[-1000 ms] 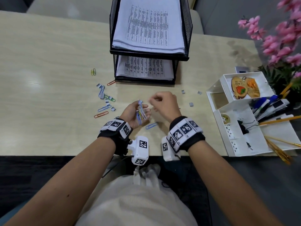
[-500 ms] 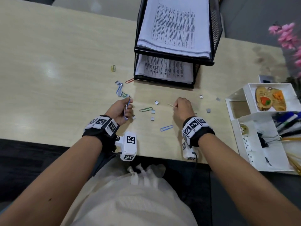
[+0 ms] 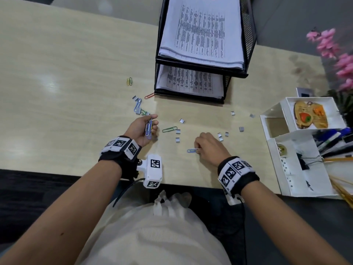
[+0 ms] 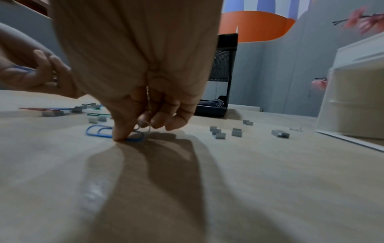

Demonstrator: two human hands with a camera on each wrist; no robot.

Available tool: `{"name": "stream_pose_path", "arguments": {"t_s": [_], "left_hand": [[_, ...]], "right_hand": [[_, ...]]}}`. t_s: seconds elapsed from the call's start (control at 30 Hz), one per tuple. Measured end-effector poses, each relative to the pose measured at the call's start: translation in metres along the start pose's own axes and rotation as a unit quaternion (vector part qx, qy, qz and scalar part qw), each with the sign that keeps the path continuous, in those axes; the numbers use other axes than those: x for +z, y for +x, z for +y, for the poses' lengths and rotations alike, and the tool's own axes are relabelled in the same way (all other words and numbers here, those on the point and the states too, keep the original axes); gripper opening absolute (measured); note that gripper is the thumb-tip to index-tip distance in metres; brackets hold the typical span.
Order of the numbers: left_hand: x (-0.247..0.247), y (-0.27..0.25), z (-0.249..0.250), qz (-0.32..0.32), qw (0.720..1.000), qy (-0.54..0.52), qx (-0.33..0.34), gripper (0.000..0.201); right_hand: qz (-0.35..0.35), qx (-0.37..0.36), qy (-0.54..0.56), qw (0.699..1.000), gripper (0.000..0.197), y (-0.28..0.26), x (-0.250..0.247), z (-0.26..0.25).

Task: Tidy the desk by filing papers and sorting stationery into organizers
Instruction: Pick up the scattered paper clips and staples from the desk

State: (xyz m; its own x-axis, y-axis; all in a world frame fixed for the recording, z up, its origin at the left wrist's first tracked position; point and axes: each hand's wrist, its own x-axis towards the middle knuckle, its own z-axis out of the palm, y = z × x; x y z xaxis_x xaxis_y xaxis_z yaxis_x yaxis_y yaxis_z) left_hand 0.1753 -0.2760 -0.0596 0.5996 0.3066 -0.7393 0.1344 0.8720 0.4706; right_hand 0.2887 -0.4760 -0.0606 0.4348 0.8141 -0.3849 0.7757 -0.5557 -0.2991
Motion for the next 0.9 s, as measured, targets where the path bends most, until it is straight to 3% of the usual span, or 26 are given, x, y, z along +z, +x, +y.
{"name": "stream_pose_path", "arguments": {"t_s": [0.1, 0.2, 0.3, 0.43, 0.57, 0.67, 0.73, 0.8, 0.9], "left_hand": [[0.000, 0.001, 0.002, -0.010, 1.000, -0.027, 0.002, 0.024], [-0.002, 0.002, 0.007, -0.015, 0.999, -0.030, -0.004, 0.027], [-0.005, 0.003, 0.014, -0.015, 0.999, -0.041, 0.000, 0.032], [-0.012, 0.005, 0.021, -0.086, 0.993, -0.068, -0.037, 0.059], [-0.035, 0.006, 0.044, -0.035, 0.996, -0.066, -0.039, 0.064], [-0.059, 0.002, 0.062, 0.010, 0.999, -0.039, -0.031, 0.055], [-0.074, 0.001, 0.071, 0.019, 0.999, -0.028, -0.025, 0.050], [-0.085, -0.001, 0.077, 0.026, 0.999, -0.026, -0.024, 0.046], [-0.093, 0.000, 0.079, 0.031, 0.998, -0.029, -0.042, 0.045]], "right_hand": [[0.000, 0.025, 0.025, 0.999, 0.004, 0.003, 0.000, -0.009], [0.081, 0.065, 0.202, 0.974, 0.013, 0.015, -0.012, -0.036], [0.141, 0.040, 0.314, 0.938, 0.018, 0.036, -0.032, -0.076], [0.122, -0.002, 0.369, 0.921, 0.006, 0.066, -0.047, -0.120], [0.173, 0.008, 0.298, 0.939, 0.010, 0.117, -0.051, -0.134], [0.081, 0.043, 0.152, 0.984, 0.027, 0.152, -0.047, -0.130], [0.012, 0.044, 0.025, 0.999, 0.027, 0.164, -0.041, -0.129], [0.001, 0.039, -0.046, 0.998, 0.027, 0.165, -0.037, -0.127], [0.043, 0.033, -0.071, 0.996, 0.027, 0.148, -0.029, -0.119]]}}
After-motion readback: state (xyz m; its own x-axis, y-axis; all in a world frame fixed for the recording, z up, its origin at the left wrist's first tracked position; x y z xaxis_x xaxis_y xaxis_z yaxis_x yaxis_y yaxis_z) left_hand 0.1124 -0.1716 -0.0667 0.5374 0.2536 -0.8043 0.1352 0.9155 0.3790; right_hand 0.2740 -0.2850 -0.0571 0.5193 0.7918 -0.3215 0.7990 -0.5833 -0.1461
